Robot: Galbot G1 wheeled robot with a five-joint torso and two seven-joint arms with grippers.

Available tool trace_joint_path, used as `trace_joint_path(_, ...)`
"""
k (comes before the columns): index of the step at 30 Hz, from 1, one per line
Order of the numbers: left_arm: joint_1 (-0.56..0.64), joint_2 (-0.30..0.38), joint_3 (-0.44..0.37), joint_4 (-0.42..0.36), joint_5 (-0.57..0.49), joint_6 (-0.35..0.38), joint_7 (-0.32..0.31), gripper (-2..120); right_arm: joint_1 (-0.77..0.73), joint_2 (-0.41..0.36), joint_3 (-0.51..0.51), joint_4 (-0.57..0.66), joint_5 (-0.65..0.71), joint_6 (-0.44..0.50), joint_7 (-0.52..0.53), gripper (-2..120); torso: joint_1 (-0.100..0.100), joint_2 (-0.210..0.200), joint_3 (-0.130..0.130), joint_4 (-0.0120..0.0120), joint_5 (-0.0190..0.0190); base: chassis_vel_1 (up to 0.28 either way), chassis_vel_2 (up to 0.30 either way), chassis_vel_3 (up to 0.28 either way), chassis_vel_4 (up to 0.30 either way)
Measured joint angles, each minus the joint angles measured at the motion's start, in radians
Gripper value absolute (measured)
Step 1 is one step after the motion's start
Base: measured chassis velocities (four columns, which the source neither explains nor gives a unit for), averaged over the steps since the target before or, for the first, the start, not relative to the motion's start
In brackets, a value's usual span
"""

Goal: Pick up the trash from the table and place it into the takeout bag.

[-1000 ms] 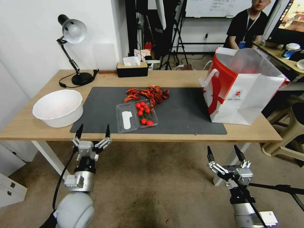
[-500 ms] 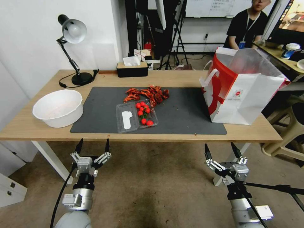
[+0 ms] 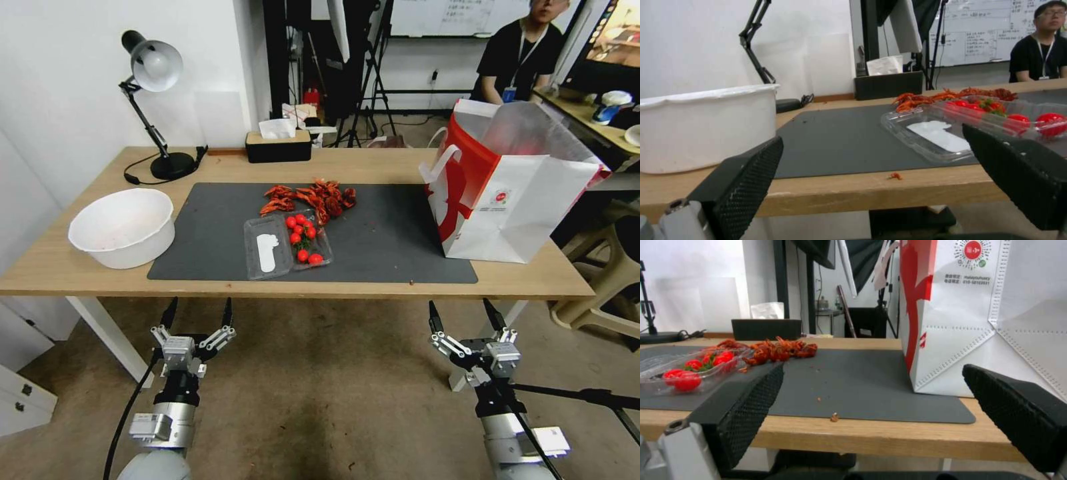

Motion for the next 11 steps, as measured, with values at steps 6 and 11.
trace_joint_path(6, -0.001, 0.000, 0.001, 0.000, 0.000, 0.000, 0.000, 100, 0.000, 0.000, 0.000, 0.000, 0.000, 0.000, 0.000, 100, 0.000, 0.000, 0.000, 0.0000, 0.0000, 0.000, 0.000, 0.000, 0.000)
trace_joint_path(11, -0.001, 0.001, 0.001, 0.000, 0.000, 0.000, 0.000, 100, -0.001, 0.000, 0.001, 0.000, 0.000, 0.001, 0.000, 100, 0.000, 0.000, 0.000, 0.0000, 0.0000, 0.000, 0.000, 0.000, 0.000)
